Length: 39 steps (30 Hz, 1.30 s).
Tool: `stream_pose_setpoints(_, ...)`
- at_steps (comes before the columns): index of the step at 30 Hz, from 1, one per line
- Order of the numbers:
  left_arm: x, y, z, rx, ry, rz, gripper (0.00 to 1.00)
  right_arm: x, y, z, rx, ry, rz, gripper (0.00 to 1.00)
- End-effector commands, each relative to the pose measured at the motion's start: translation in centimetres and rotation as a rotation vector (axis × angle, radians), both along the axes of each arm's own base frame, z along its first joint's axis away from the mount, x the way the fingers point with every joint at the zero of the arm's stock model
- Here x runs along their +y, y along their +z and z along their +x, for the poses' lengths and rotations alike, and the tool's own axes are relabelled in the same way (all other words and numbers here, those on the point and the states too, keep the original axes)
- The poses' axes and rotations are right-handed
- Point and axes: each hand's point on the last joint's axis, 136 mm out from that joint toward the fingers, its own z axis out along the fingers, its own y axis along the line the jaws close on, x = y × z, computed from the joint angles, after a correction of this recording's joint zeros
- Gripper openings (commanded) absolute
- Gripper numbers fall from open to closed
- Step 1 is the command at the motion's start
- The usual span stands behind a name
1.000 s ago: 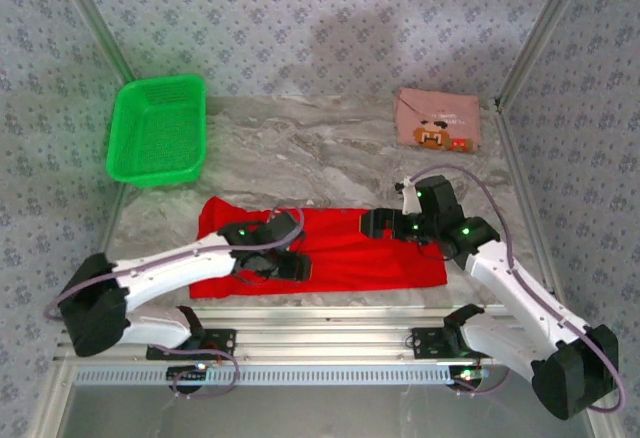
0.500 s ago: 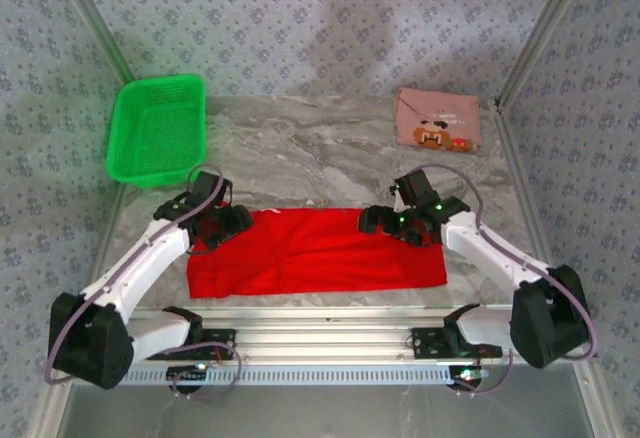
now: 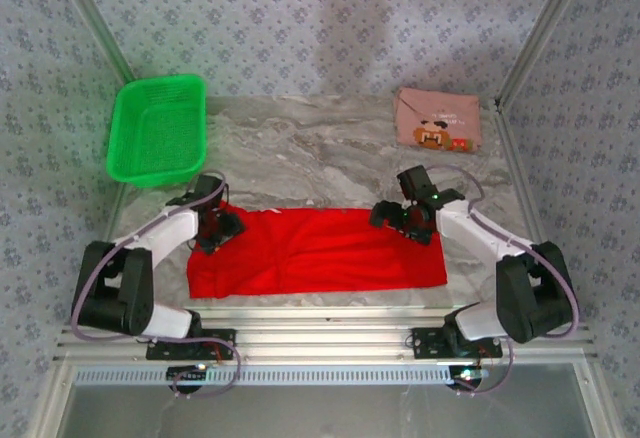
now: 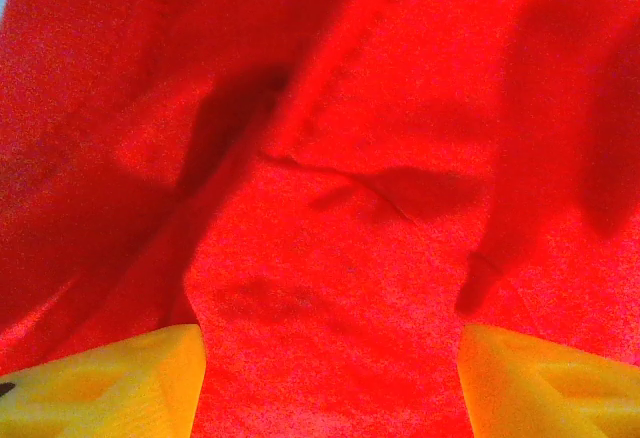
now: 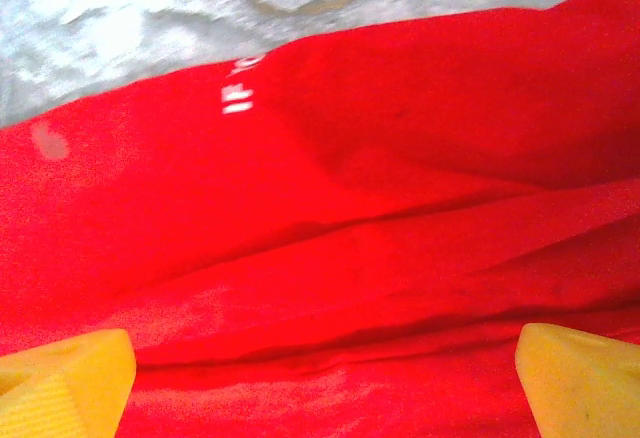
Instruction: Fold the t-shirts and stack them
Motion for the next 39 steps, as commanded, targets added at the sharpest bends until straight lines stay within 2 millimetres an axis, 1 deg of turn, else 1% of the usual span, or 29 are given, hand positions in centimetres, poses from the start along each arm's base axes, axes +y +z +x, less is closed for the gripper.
stream_pose_setpoints(1, 0.2, -0.7, 0.9, -0.008, -0.01, -0.002, 0.67, -0.9, -1.3, -0.1, 0.047, -0.064, -0.031, 0.99)
stream_pose_setpoints(3, 0.2, -1.1, 1.3, 0.005, -0.016, 0.004, 0.66, -2.1, -2.0, -0.5, 0.063, -0.124, -0.055, 0.98)
stream_pose_setpoints(6, 0.0, -1.4, 2.2, 0.016, -0.032, 0.011, 0.66, -3.6, -1.4, -0.3, 0.021, -0.187, -0.059, 0.97)
stream_pose_setpoints(7, 0.1, -1.5, 2.6, 0.017, -0.035, 0.015, 0.66, -4.4, -1.5, -0.6, 0.032, -0.21, -0.079, 0.96)
stream_pose_setpoints(8, 0.0, -1.8, 3.0, 0.022, -0.039, 0.02, 0.66, -5.5, -1.6, -0.9, 0.056, -0.244, -0.099, 0.94)
stream_pose_setpoints(9, 0.0, -1.9, 3.3, 0.023, -0.041, 0.021, 0.65, -6.1, -1.8, -1.1, 0.071, -0.263, -0.102, 0.92)
stream_pose_setpoints(11, -0.2, -2.2, 4.3, 0.028, -0.053, 0.02, 0.65, -7.0, -2.3, -1.7, 0.096, -0.298, -0.078, 0.87)
stream_pose_setpoints(13, -0.5, -2.3, 5.3, 0.025, -0.064, 0.018, 0.65, -7.7, -2.3, -1.9, 0.093, -0.335, -0.06, 0.85)
stream_pose_setpoints(16, -1.0, -2.0, 7.3, 0.005, -0.091, 0.013, 0.64, -8.8, -1.6, -1.9, 0.066, -0.382, -0.035, 0.84)
stream_pose_setpoints(17, -1.3, -1.8, 8.0, -0.003, -0.101, 0.01, 0.64, -9.1, -1.2, -1.8, 0.056, -0.394, -0.022, 0.82)
stream_pose_setpoints(18, -1.5, -1.7, 8.8, -0.009, -0.113, 0.005, 0.63, -9.2, -0.6, -1.6, 0.036, -0.395, -0.004, 0.81)
stream_pose_setpoints(21, -2.4, -1.2, 11.0, -0.028, -0.151, -0.007, 0.63, -9.9, 1.1, -2.3, 0.015, -0.405, 0.001, 0.79)
stream_pose_setpoints(23, -2.9, -0.9, 12.0, -0.037, -0.169, -0.006, 0.62, -9.8, 1.6, -2.8, 0.015, -0.407, 0.024, 0.75)
stream_pose_setpoints(26, -3.2, -0.7, 13.0, -0.043, -0.177, -0.011, 0.62, -8.8, 1.8, -3.3, 0.025, -0.398, 0.088, 0.68)
stream_pose_setpoints(28, -3.4, -0.5, 13.2, -0.052, -0.179, -0.018, 0.62, -8.1, 1.0, -4.1, 0.068, -0.394, 0.112, 0.64)
stream_pose_setpoints(31, -3.6, -0.5, 13.2, -0.054, -0.189, -0.024, 0.62, -8.0, -0.3, -5.1, 0.117, -0.378, 0.099, 0.57)
stream_pose_setpoints(36, -3.8, -0.7, 13.1, -0.056, -0.206, -0.033, 0.61, -7.9, -1.1, -4.4, 0.135, -0.332, 0.061, 0.44)
stream_pose_setpoints(39, -4.0, -0.6, 13.2, -0.06, -0.218, -0.04, 0.61, -7.1, -1.3, -4.0, 0.15, -0.276, 0.033, 0.42)
